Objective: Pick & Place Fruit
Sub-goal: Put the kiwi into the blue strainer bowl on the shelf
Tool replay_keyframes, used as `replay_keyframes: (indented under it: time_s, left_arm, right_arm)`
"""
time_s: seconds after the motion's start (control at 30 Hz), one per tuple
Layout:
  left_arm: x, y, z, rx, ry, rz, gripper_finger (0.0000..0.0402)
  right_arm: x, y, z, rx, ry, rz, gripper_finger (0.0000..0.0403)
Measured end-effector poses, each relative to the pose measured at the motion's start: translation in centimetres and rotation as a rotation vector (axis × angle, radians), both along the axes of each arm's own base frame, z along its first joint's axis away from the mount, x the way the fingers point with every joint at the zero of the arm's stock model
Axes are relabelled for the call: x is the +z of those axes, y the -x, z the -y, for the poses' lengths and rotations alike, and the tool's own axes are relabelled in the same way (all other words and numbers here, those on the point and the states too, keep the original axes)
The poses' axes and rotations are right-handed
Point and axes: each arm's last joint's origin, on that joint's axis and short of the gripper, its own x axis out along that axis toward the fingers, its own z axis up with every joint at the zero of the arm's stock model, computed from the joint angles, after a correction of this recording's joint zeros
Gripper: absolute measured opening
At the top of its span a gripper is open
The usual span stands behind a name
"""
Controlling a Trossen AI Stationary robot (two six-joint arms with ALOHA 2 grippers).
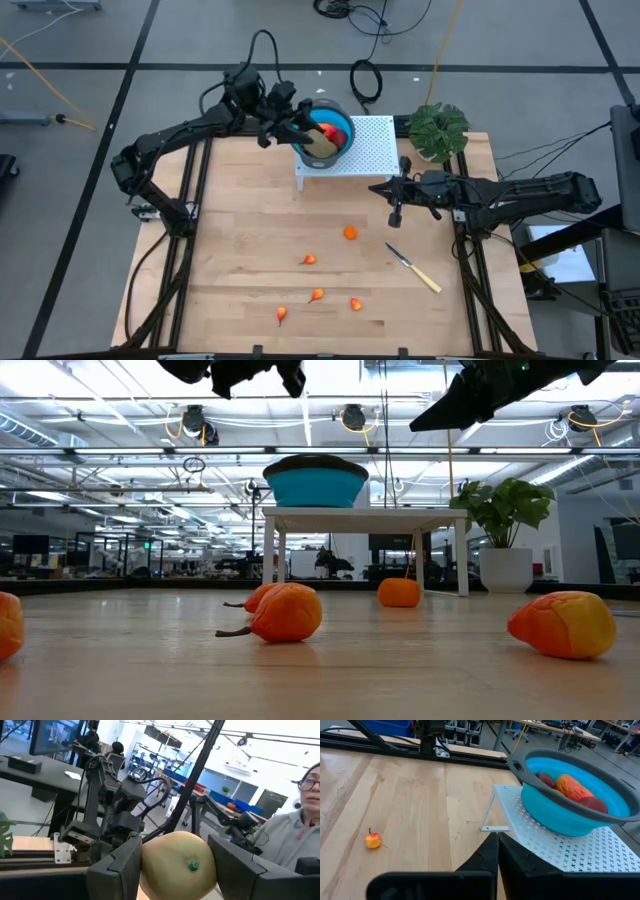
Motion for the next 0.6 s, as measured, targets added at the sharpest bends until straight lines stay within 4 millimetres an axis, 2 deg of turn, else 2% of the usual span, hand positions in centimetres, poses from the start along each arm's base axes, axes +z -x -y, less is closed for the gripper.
replay_keyframes:
  time_s: [0.2, 0.43, 0.6]
  left_arm:
    - [0.0, -0.1, -0.2, 0.061, 0.082, -0.043, 0.0202]
    - [-1.2, -0.2, -1.5, 0.343, 0.457, -0.259, 0.0202]
    - [-2.6, 0.3, -2.6, 0.518, 0.602, -0.391, 0.0202]
  right_arm:
    - [0.0, 0.0, 0.0, 0.0, 0.0, 0.001, 0.0]
    - [0.0, 0.0, 0.0, 0.0, 0.0, 0.003, 0.0]
    - [0.0, 0.0, 0.0, -0.001, 0.0, 0.003, 0.0]
